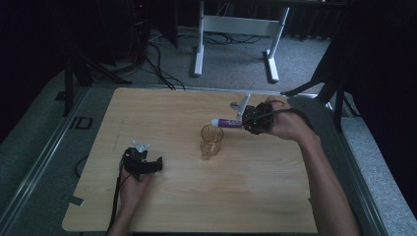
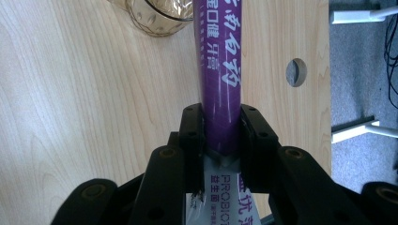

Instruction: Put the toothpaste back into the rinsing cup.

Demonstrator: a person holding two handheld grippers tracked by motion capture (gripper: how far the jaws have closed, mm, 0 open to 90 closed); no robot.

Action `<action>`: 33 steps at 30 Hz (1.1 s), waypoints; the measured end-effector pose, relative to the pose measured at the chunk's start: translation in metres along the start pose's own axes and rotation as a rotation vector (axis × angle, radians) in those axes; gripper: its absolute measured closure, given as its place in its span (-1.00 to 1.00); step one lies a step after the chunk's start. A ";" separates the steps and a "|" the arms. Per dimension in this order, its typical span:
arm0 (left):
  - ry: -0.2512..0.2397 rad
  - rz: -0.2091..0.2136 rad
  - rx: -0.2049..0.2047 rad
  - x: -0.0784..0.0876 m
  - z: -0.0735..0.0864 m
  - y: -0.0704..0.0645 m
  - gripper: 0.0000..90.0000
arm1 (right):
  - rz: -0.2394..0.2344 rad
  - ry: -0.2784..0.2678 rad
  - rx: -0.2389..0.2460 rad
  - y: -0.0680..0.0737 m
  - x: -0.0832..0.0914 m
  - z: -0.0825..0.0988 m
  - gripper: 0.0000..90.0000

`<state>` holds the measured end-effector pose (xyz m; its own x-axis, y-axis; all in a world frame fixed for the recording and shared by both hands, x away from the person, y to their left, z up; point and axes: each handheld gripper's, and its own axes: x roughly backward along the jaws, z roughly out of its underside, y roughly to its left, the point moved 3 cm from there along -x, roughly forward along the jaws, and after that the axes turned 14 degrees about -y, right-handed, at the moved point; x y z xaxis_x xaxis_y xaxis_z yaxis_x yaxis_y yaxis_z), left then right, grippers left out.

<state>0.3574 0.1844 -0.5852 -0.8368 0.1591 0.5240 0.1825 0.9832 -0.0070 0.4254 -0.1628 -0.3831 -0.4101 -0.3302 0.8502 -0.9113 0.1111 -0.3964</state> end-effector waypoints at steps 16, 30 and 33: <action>0.000 0.000 0.000 0.000 0.000 0.000 -0.79 | -0.017 0.044 0.023 0.001 -0.005 -0.006 0.63; 0.000 0.000 0.000 0.000 0.000 0.000 -0.79 | -0.029 0.083 0.046 0.003 -0.012 -0.011 0.63; 0.001 -0.002 -0.001 0.000 0.000 -0.001 -0.79 | -0.031 0.091 0.051 0.004 -0.014 -0.011 0.63</action>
<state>0.3570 0.1840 -0.5851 -0.8364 0.1573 0.5251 0.1815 0.9834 -0.0054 0.4273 -0.1476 -0.3925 -0.3853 -0.2458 0.8895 -0.9216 0.0536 -0.3844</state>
